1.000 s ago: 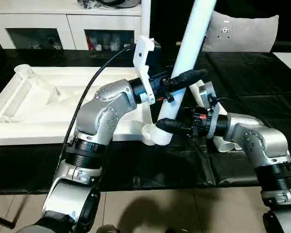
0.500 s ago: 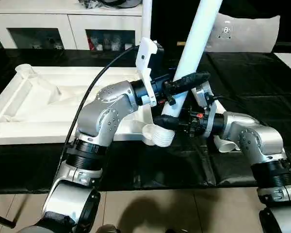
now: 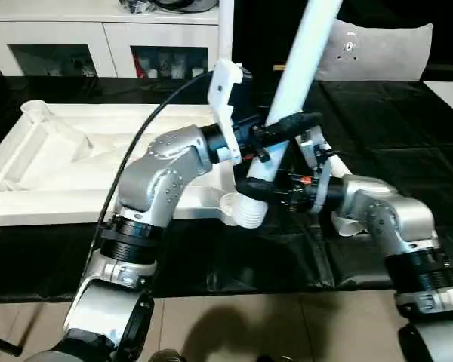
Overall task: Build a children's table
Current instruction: Pick table leg
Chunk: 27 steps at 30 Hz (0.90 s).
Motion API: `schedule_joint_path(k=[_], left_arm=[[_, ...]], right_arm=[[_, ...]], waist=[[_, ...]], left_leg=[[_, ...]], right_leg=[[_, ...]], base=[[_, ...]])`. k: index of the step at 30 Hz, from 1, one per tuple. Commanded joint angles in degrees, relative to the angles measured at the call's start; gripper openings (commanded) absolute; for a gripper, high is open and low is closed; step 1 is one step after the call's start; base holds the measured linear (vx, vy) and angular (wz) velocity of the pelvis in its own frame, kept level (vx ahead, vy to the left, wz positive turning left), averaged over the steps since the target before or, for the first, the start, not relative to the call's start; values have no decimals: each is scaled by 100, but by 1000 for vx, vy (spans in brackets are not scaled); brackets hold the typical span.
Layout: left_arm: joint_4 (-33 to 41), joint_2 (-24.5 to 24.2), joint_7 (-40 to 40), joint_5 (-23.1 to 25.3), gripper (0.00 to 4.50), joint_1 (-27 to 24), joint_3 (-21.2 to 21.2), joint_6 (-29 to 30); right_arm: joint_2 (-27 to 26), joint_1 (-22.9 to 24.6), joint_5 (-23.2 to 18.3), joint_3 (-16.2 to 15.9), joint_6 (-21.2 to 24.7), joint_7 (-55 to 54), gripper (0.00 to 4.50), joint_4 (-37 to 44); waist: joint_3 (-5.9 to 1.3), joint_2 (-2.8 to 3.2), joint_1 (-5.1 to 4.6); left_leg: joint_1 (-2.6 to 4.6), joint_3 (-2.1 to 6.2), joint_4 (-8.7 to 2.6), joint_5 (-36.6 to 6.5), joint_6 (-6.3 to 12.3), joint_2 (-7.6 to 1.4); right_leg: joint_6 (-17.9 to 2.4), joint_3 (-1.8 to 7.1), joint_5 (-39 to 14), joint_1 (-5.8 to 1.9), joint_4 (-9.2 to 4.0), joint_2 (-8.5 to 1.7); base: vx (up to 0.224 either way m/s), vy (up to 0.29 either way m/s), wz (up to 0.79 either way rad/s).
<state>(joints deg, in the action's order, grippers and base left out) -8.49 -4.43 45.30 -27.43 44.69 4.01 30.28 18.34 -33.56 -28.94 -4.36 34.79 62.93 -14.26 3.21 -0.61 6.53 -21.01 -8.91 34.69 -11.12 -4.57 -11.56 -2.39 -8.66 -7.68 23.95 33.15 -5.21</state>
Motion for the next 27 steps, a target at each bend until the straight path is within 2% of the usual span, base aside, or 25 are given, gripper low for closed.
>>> schedule_joint_path(k=[1, 2, 6, 9, 10, 11, 13, 14, 16, 17, 19, 22, 23, 24, 25, 27], left_arm=[[262, 121, 86, -217, 264, -3, 150, 140], [314, 198, 86, -305, 280, -9, 162, 206], [568, 351, 250, -581, 299, -58, 291, 469], [720, 364, 352, -600, 340, -115, 461, 593], [744, 377, 342, -590, 340, -139, 482, 618], [744, 417, 302, -648, 344, -158, 401, 631], [724, 453, 263, -719, 348, -155, 302, 641], [717, 467, 237, -758, 378, -155, 228, 622], [694, 482, 142, -800, 385, -162, 27, 503], [655, 469, 59, -902, 398, -177, -199, 502], [624, 442, 46, -978, 410, -200, -332, 520], [579, 231, 201, -987, 420, -354, -484, 522], [583, 180, 246, -971, 420, -396, -490, 529], [553, 54, 324, -890, 420, -454, -461, 532], [493, -109, 409, -727, 420, -503, -389, 459], [337, -393, 541, -409, 420, -542, -242, 279]], right_arm=[[-28, -164, -27, 193, 12, -236, 192, -89], [-70, -135, 37, 139, -53, -282, 191, -89], [-226, -49, 180, 62, -246, -449, 190, -115], [-279, -7, 266, -19, -255, -544, 189, -138], [-307, 11, 281, -30, -277, -588, 189, -135], [-359, 38, 293, 14, -372, -685, 189, -115], [-398, 56, 296, 63, -458, -755, 189, -105], [-429, 71, 296, 102, -516, -811, 189, -96], [-505, 89, 252, 245, -621, -945, 189, -128], [-497, 99, 388, 304, -634, -1259, 189, -180], [-458, 143, 420, 296, -619, -1283, 189, -139], [-388, 307, 409, 313, -638, -1165, 189, 28], [-366, 344, 387, 308, -635, -1123, 189, 62], [-360, 402, 357, 339, -675, -1119, 189, 122], [-354, 457, 336, 371, -704, -1154, 188, 180], [-347, 526, 375, 408, -808, -1296, 188, 242]], waist=[[-483, -109, 14], [-481, -98, 11], [-480, -106, 22], [-471, -93, 13], [-472, -98, 12], [-470, -37, 12], [-479, -60, 7], [-474, -43, 8], [-479, -62, 5], [-481, -71, 11], [-476, -69, 6], [-477, -29, 17], [-480, -41, 13], [-479, -33, 15], [-482, 0, 19], [-474, -1, -8]], left_leg=[[-10, -26, -334, -255, 373, -157], [-13, -33, -331, -279, 368, -155], [-22, -31, -336, -301, 336, -155], [-16, -35, -338, -380, 340, -145], [-16, -36, -338, -386, 335, -142], [-8, -25, -343, -403, 305, -148], [-9, -24, -342, -425, 292, -141], [-11, -24, -344, -434, 291, -142], [-16, -25, -345, -422, 290, -144], [-18, -24, -340, -389, 292, -140], [-5, -25, -346, -406, 278, -142], [-1, -23, -349, -434, 275, -139], [-8, -22, -352, -420, 294, -144], [5, -22, -355, -420, 298, -151], [7, -16, -352, -420, 300, -145], [11, -12, -368, -512, 275, -138]], right_leg=[[-432, 327, -1908, -436, -355, -359], [-487, 332, -1842, -439, -350, -360], [-513, 335, -1829, -453, -338, -372], [-452, 330, -1947, -449, -370, -362], [-435, 329, -1968, -450, -373, -360], [-419, 326, -1981, -444, -379, -358], [-406, 323, -1969, -452, -383, -353], [-415, 324, -1961, -450, -384, -354], [-450, 325, -1903, -451, -374, -355], [-463, 326, -1870, -456, -370, -358], [-475, 326, -1880, -449, -368, -350], [-462, 334, -1865, -454, -369, -354], [-466, 334, -1808, -462, -364, -352], [-470, 336, -1793, -451, -363, -342], [-460, 336, -1775, -445, -359, -341], [-382, 328, -1876, -448, -382, -334]], base=[[0, 0, 0], [0, 0, 0], [0, 0, 0], [0, 0, 0], [0, 0, 0], [0, 0, 0], [0, 0, 0], [0, 0, 0], [0, 0, 0], [0, 0, 0], [0, 0, 0], [0, 0, 0], [0, 0, 0], [0, 0, 0], [0, 0, 0], [0, 0, 0]])
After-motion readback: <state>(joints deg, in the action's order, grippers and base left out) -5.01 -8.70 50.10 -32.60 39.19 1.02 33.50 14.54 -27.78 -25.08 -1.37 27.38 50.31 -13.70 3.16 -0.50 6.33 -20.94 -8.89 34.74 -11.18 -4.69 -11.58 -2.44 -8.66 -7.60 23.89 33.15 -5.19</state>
